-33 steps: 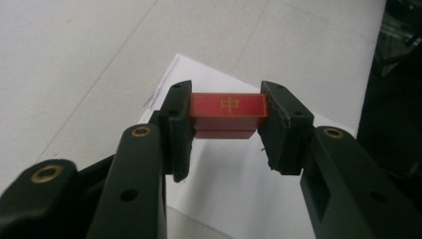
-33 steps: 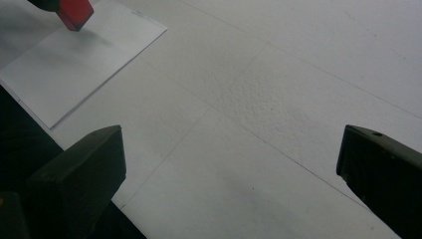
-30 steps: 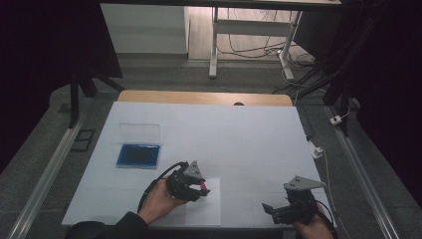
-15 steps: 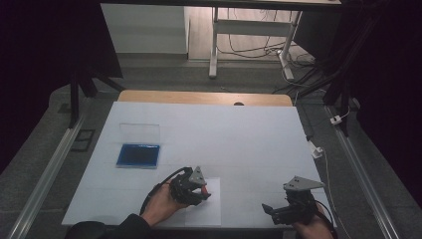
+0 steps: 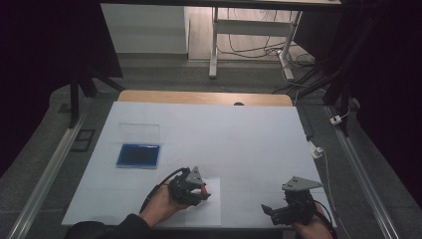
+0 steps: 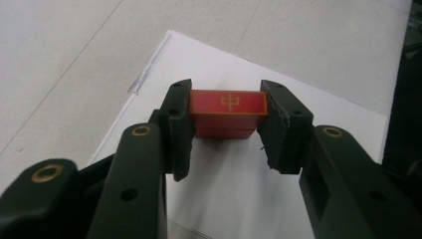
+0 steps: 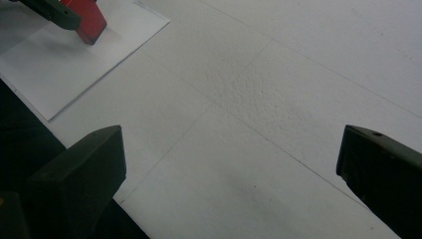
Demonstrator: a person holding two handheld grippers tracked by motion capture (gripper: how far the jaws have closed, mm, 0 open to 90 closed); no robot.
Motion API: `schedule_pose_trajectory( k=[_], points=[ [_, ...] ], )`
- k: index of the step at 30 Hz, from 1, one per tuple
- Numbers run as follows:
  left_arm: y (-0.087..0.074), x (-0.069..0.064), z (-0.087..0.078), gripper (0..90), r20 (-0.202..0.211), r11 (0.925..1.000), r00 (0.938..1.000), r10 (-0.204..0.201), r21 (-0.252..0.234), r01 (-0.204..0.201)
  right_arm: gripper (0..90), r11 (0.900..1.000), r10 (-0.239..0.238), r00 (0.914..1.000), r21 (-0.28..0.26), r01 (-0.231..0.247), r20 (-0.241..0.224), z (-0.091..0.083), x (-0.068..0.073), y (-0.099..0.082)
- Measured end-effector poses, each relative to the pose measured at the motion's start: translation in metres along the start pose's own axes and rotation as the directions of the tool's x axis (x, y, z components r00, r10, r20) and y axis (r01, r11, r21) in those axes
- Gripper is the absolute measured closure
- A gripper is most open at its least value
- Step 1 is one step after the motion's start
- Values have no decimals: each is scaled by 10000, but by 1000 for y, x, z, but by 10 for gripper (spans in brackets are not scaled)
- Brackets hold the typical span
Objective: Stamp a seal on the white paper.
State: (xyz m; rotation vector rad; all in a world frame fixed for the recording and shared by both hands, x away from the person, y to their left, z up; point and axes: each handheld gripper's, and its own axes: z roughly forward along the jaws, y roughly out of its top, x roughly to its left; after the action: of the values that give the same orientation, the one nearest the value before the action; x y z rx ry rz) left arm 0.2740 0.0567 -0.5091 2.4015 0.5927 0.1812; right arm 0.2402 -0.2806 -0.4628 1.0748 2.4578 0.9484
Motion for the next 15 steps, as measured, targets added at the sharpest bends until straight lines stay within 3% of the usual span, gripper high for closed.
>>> schedule_pose_trajectory(
  k=[4,11,15],
  points=[
    [0,-3,0,588,-142,10000,9999,42,11,-42,0,10000,-36,10000,72,36,8,0,0,0],
    [-2,8,1,588,488,9998,9987,-151,-84,155,0,10000,-26,10000,93,26,30,0,0,0],
    [-1,7,1,588,455,10000,9989,-59,-44,62,0,10000,-30,10000,89,30,17,0,0,0]
  ],
)
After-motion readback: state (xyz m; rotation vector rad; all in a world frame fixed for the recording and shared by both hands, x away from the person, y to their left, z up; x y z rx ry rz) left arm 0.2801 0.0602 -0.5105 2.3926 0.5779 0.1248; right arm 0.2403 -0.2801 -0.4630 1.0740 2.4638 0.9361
